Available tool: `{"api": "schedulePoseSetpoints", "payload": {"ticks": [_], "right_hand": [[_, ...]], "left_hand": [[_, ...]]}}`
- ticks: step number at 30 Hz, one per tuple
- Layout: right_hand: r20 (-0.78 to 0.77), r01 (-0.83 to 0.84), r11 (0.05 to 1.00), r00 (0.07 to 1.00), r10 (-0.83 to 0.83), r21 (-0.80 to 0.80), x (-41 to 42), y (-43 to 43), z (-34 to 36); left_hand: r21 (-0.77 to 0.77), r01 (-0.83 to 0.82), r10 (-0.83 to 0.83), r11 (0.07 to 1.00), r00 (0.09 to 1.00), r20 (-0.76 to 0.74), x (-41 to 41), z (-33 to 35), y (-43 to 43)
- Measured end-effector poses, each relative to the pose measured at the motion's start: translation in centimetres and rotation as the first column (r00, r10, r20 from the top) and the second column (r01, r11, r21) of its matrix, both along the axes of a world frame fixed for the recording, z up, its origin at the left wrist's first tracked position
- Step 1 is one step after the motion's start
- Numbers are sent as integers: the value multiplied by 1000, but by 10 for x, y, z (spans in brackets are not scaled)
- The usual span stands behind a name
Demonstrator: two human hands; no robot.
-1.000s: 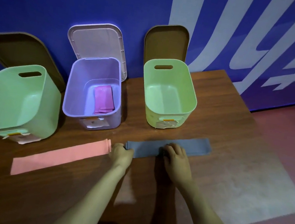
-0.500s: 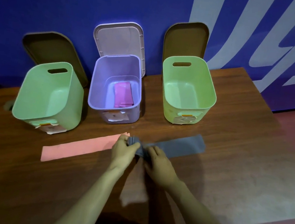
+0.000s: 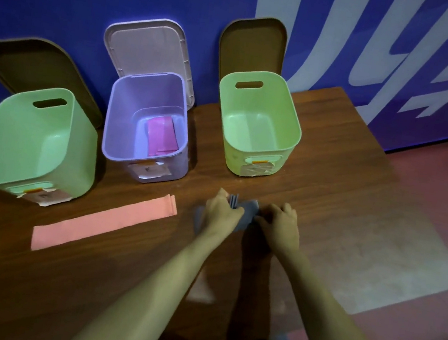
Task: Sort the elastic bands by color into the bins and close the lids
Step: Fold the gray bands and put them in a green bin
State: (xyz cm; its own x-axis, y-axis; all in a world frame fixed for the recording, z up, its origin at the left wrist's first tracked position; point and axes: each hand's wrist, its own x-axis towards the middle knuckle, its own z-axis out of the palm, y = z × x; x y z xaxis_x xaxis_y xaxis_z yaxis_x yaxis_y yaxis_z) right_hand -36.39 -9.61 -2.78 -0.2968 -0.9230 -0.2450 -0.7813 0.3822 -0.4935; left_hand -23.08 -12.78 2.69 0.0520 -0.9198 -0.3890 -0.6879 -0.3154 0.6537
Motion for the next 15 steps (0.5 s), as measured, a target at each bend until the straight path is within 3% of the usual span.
{"api": "schedulePoseSetpoints", "payload": {"ticks": [7, 11, 15], "right_hand": [[80, 51, 998, 995, -53, 28, -1, -1, -2], [168, -6, 999, 986, -2, 44, -13, -7, -1], [303, 58, 995, 952, -31, -82, -15, -15, 15]], "left_hand": [[56, 105, -107, 993, 993, 50, -30, -16, 0], [95, 155, -160, 983, 986, 45, -27, -14, 1], [106, 131, -126, 986, 991, -54, -15, -20, 2]]}}
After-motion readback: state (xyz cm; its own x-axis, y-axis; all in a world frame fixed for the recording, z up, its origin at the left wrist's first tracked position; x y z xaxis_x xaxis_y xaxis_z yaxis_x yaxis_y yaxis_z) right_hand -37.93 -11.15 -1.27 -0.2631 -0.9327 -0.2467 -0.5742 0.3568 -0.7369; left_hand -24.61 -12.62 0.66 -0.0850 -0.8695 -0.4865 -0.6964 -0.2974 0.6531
